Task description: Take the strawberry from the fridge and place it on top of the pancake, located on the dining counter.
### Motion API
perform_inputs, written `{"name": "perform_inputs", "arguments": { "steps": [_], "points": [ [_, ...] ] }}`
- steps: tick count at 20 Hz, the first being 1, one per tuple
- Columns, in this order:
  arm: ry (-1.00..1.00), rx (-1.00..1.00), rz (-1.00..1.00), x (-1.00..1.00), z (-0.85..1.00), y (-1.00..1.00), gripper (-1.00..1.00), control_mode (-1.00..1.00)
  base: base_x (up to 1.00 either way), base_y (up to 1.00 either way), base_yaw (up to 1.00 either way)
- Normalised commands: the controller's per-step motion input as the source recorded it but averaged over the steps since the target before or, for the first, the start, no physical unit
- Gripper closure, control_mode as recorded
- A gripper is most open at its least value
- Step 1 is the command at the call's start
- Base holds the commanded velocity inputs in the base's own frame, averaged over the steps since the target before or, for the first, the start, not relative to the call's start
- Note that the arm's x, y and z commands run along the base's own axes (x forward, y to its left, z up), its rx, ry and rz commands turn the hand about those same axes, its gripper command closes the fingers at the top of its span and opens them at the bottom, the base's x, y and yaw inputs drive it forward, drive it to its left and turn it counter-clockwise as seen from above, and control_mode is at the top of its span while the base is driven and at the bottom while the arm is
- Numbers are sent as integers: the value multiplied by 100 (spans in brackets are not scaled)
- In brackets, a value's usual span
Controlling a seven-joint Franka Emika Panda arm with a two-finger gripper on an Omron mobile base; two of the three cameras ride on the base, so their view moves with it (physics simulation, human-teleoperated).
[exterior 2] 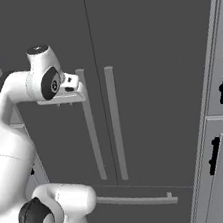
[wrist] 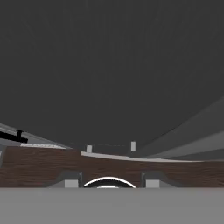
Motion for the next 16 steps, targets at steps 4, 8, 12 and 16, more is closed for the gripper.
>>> {"name": "perform_inputs", "arguments": {
  "steps": [4, 8, 12, 16],
  "points": [
    [0, 0, 0, 0, 0, 0, -100, 100, 0, 0, 0],
    [0, 0, 0, 0, 0, 0, -100, 100, -39, 0, 0],
    [0, 0, 0, 0, 0, 0, -100, 100, -78, -2, -5],
    [0, 0, 0, 0, 0, 0, -100, 100, -44, -43, 0]
  ]
}}
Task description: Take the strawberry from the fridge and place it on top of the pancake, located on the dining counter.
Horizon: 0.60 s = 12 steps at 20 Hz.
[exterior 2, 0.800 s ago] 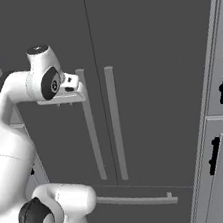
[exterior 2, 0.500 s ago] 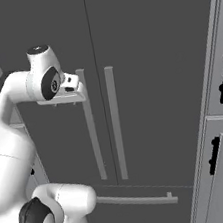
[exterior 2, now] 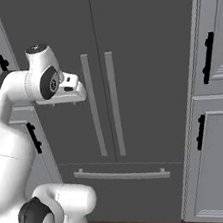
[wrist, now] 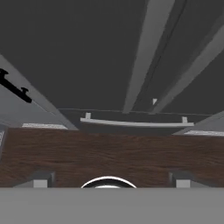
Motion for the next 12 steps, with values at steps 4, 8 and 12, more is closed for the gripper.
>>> {"name": "perform_inputs", "arguments": {
  "steps": [4, 8, 12],
  "points": [
    [0, 0, 0, 0, 0, 0, -100, 100, -6, -64, 0],
    [0, 0, 0, 0, 0, 0, -100, 100, -1, -24, 0],
    [0, 0, 0, 0, 0, 0, -100, 100, -32, 4, 0]
  ]
}}
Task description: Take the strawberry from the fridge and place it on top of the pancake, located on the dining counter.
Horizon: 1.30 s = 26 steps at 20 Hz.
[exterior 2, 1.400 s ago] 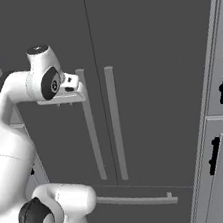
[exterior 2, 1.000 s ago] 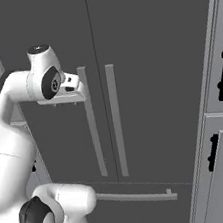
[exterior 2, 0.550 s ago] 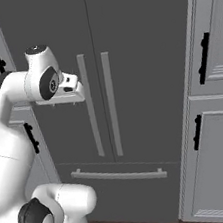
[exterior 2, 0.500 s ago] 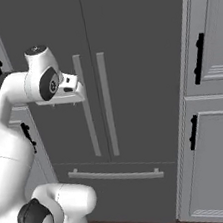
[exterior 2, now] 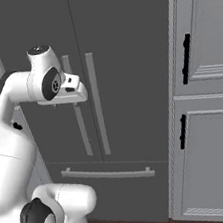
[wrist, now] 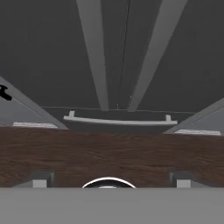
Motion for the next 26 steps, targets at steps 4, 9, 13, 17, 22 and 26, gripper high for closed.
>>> {"name": "perform_inputs", "arguments": {
  "steps": [4, 9, 13, 17, 22, 26],
  "points": [
    [0, 0, 0, 0, 0, 0, -100, 100, -76, 3, -5],
    [0, 0, 0, 0, 0, 0, -100, 100, -52, 0, -10],
    [-17, 0, -2, 9, 0, -5, -100, -100, -1, 0, -2],
    [-40, 0, 0, 76, 4, -12, -100, -100, 0, 0, 0],
    [-20, 0, -1, 95, 9, -38, -100, -100, 0, 0, 0],
    [-4, 0, -7, 97, 20, -24, -100, -100, 0, 0, 0]
  ]
}}
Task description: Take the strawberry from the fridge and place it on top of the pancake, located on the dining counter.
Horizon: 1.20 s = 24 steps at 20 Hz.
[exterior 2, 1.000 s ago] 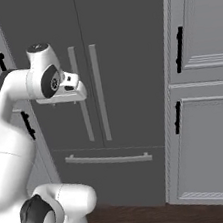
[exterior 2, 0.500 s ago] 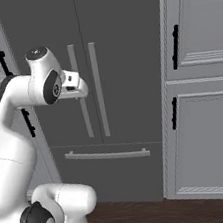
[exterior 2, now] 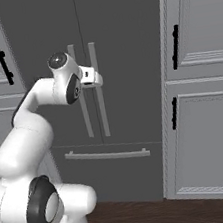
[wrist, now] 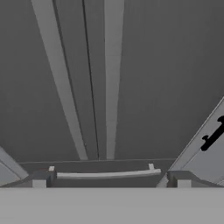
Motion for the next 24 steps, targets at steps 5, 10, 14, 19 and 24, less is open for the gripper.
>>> {"name": "perform_inputs", "arguments": {
  "steps": [5, 10, 14, 19, 24],
  "points": [
    [-5, 0, -10, 66, 1, 1, -100, -100, 0, 0, 0],
    [0, 0, -4, 53, 0, 0, -100, -100, 0, 0, 0],
    [-2, 0, 0, 45, -1, 0, -100, -100, 0, 0, 0],
    [-5, 0, 0, 54, -1, 0, -100, -100, 0, 0, 0],
    [-2, 0, 0, 55, 0, -1, -100, -100, 0, 0, 0]
  ]
}}
